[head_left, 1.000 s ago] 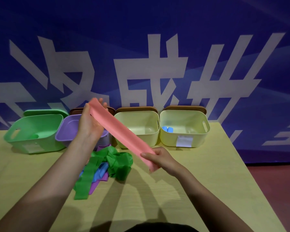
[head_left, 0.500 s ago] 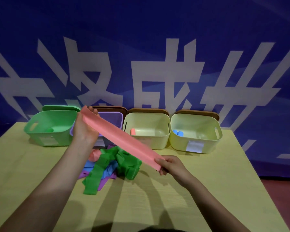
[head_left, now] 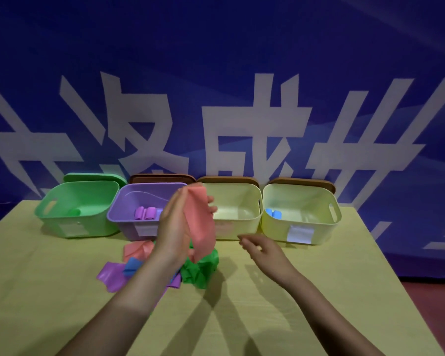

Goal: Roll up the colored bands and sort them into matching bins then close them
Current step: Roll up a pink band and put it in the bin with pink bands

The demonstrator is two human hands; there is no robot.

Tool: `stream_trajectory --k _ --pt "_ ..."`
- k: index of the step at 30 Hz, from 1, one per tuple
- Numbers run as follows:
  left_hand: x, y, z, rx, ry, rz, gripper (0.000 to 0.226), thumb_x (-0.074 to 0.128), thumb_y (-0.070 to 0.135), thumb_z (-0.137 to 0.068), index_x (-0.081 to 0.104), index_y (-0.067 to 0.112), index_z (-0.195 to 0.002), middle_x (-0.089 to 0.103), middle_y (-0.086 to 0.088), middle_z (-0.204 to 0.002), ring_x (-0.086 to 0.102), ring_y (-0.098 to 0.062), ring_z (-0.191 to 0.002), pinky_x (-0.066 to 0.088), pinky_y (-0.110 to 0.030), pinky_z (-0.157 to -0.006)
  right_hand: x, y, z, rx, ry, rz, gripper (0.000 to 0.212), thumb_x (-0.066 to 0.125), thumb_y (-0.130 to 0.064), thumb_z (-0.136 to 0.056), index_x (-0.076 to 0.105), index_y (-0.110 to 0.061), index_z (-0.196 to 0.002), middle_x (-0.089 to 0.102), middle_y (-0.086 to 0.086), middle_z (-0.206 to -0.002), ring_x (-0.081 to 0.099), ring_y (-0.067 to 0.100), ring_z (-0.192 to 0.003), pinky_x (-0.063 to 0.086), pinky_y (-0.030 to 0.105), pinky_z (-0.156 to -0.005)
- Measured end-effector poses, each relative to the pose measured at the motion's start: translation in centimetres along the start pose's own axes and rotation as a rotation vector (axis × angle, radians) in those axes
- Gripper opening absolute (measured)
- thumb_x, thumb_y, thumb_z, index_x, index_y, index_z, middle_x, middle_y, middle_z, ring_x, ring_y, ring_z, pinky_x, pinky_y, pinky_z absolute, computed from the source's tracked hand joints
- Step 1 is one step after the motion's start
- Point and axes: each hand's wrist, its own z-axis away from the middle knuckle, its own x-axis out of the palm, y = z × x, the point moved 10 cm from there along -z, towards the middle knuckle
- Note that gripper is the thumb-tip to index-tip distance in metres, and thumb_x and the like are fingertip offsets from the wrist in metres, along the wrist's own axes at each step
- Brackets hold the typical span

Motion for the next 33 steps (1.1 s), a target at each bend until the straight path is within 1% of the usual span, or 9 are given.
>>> stream_trajectory --k 3,7,9,14,20,22,26,30,33 --pt "2.1 0.3 1.3 0.053 -0.068 -0.097 0.026 0.040 0.028 -0.101 0.064 0.021 -0.107 0.073 0.003 -0.076 0.068 -0.009 -0.066 0.052 -0.024 -0.058 -3.3 -6.3 0.4 -0.180 0.170 -0.289 0.018 0.055 -0.025 -0.095 0.070 -0.035 -0.100 0.068 -0.011 -0.096 0.063 0.007 -0.094 0.051 0.030 -0.078" --pt "3.7 0.3 1.7 0.099 -0.146 -0.159 0.027 0.038 0.021 -0.102 0.065 0.019 -0.105 0.074 0.010 -0.077 0.069 -0.001 -0.067 0.048 -0.010 -0.055 -5.1 -11.3 0.8 -0.311 0.198 -0.306 0.008 0.066 -0.019 -0.087 0.073 -0.023 -0.091 0.067 -0.009 -0.089 0.063 0.008 -0.085 0.047 0.022 -0.071" --pt "4.0 0.2 1.7 0.121 -0.170 -0.198 0.028 0.039 0.019 -0.102 0.066 0.017 -0.105 0.074 0.009 -0.081 0.069 0.000 -0.072 0.048 -0.008 -0.059 -4.9 -11.7 0.5 -0.314 0.192 -0.295 0.002 0.071 -0.017 -0.081 0.071 -0.019 -0.081 0.065 -0.006 -0.082 0.064 0.013 -0.077 0.048 0.029 -0.069" --pt "4.1 -1.0 1.2 0.077 -0.188 -0.192 0.027 0.042 0.020 -0.100 0.067 0.016 -0.108 0.074 -0.003 -0.095 0.072 -0.015 -0.078 0.053 -0.021 -0.060 -4.7 -10.9 0.0 -0.270 0.173 -0.435 0.005 0.069 -0.002 -0.084 0.066 -0.002 -0.079 0.063 0.008 -0.075 0.059 0.010 -0.059 0.046 0.019 -0.057" --pt "5.4 -3.6 1.3 -0.036 -0.277 -0.168 0.021 0.045 0.015 -0.099 0.064 0.016 -0.107 0.073 -0.016 -0.091 0.071 -0.026 -0.080 0.059 -0.034 -0.065 -5.9 -9.6 0.0 -0.211 0.262 -0.591 0.017 0.064 0.004 -0.086 0.066 -0.012 -0.079 0.058 0.004 -0.069 0.053 0.010 -0.058 0.044 0.017 -0.051" --pt "5.7 -3.9 1.4 -0.056 -0.279 -0.145 0.023 0.041 0.016 -0.100 0.063 0.015 -0.105 0.073 -0.017 -0.086 0.071 -0.028 -0.075 0.060 -0.039 -0.067 -6.2 -9.8 0.2 -0.247 0.268 -0.543 0.025 0.063 0.005 -0.085 0.070 -0.019 -0.083 0.064 -0.002 -0.073 0.058 0.008 -0.066 0.047 0.017 -0.057" --pt "5.1 -4.3 0.8 -0.091 -0.219 -0.130 0.025 0.040 0.015 -0.101 0.063 0.008 -0.101 0.071 -0.018 -0.080 0.069 -0.029 -0.070 0.057 -0.036 -0.053 -6.6 -10.6 1.0 -0.387 0.271 -0.318 0.030 0.063 0.004 -0.083 0.073 -0.024 -0.086 0.068 -0.008 -0.082 0.062 0.008 -0.077 0.045 0.016 -0.070" --pt "5.2 -4.7 0.3 -0.087 -0.240 -0.158 0.025 0.043 0.015 -0.100 0.065 0.003 -0.100 0.069 -0.022 -0.095 0.068 -0.037 -0.087 0.056 -0.054 -0.077 -6.7 -10.9 1.5 -0.485 0.210 -0.182 0.021 0.062 -0.002 -0.085 0.075 -0.017 -0.093 0.063 0.000 -0.083 0.062 0.012 -0.070 0.047 0.015 -0.069" --pt "5.5 -5.1 0.3 -0.111 -0.258 -0.114 0.029 0.038 0.012 -0.100 0.064 -0.001 -0.097 0.070 -0.021 -0.090 0.070 -0.030 -0.078 0.057 -0.049 -0.074 -6.8 -10.6 1.6 -0.518 0.212 -0.089 0.018 0.062 -0.012 -0.087 0.075 -0.020 -0.097 0.065 -0.003 -0.085 0.063 0.011 -0.075 0.049 0.021 -0.071"
